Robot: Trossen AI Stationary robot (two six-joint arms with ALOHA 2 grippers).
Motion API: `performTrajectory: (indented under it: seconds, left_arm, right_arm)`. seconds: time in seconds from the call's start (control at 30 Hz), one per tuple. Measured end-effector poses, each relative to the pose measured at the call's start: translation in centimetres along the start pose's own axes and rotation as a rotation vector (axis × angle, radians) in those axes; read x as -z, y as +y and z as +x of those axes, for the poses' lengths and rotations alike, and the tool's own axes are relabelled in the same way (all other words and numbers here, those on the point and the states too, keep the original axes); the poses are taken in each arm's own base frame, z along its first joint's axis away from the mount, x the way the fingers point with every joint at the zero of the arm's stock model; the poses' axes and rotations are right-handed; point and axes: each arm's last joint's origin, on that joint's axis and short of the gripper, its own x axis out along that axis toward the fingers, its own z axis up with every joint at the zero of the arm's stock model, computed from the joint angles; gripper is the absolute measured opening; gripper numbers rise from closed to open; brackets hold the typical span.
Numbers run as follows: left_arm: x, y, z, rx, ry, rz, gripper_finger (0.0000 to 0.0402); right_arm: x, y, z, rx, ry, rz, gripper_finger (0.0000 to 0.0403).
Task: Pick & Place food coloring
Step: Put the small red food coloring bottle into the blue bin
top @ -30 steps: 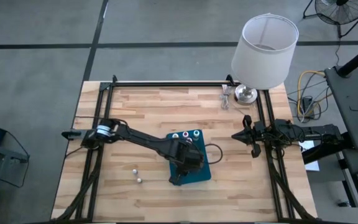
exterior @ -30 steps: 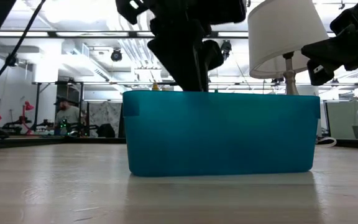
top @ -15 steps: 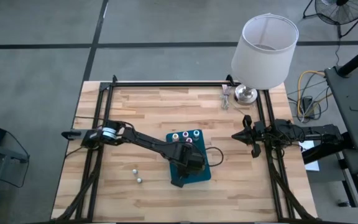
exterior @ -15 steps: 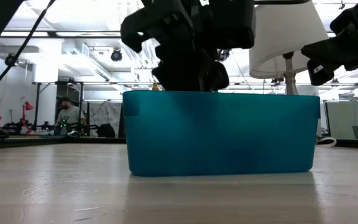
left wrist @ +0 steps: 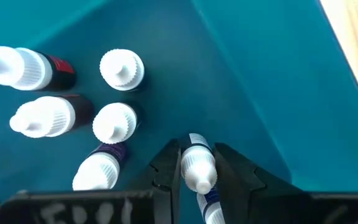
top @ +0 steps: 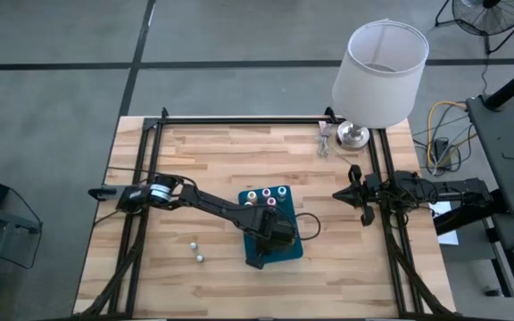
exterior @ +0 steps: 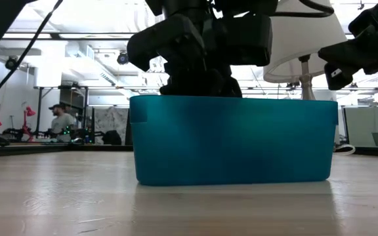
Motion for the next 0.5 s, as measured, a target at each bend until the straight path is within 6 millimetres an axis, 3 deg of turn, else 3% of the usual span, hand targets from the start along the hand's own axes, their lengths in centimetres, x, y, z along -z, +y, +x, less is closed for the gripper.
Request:
performTrajectory:
  seconds: [0.5]
  left_arm:
    - [-0.01,0.00,0.12,-0.002,0.000,-0.002,0.0083]
  right_arm:
    - [0.00,0.00,0.00,0.000,0.000,0.000,0.0009]
